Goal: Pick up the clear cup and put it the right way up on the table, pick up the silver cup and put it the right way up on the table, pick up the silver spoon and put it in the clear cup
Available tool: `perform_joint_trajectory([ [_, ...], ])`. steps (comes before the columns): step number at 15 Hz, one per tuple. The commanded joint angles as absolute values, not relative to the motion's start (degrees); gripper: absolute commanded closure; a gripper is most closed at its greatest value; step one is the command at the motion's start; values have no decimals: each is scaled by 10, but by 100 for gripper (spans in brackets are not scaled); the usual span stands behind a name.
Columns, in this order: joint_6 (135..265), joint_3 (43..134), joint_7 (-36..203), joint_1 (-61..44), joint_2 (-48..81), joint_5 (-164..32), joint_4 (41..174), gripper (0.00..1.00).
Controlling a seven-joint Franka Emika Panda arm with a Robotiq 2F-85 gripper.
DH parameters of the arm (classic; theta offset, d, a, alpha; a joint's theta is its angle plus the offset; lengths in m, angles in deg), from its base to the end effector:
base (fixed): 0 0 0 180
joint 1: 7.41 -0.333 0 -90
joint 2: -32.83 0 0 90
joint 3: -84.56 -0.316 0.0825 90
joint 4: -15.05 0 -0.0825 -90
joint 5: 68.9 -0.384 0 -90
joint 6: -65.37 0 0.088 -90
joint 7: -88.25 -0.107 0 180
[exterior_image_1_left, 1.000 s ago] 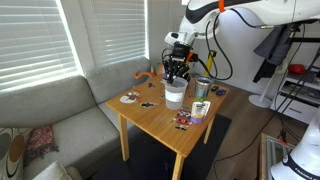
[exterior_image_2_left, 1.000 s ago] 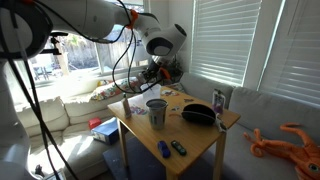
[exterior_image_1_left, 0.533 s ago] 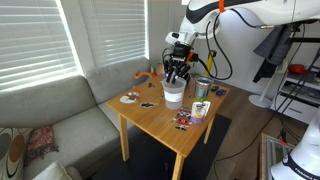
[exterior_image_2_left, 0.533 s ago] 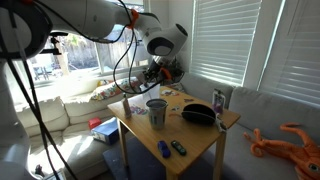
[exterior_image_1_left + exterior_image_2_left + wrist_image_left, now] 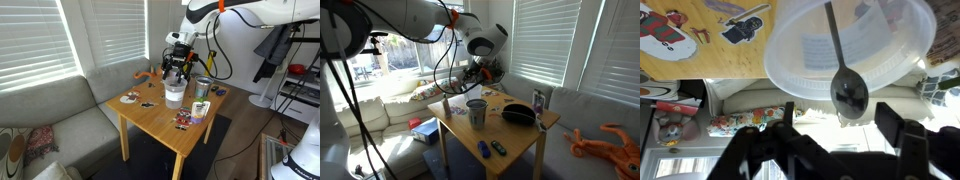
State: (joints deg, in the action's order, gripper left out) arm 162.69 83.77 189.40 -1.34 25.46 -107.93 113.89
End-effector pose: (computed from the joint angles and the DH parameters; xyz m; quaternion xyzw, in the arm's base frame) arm 0.5934 0.0048 0.5090 -0.6799 -0.6518 -0.2188 0.2549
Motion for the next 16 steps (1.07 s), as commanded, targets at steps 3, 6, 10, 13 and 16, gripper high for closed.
perform_joint_trajectory([
  [3, 1612, 846, 1900, -16, 266, -1084, 1119, 0],
  [6, 1614, 852, 1839, -17, 279, -1077, 1098, 0],
  [10, 1649, 858, 1687, -26, 301, -1036, 1079, 0],
  [13, 1673, 855, 1594, -31, 315, -988, 1072, 0],
  [16, 1685, 855, 1502, -36, 323, -931, 1068, 0],
])
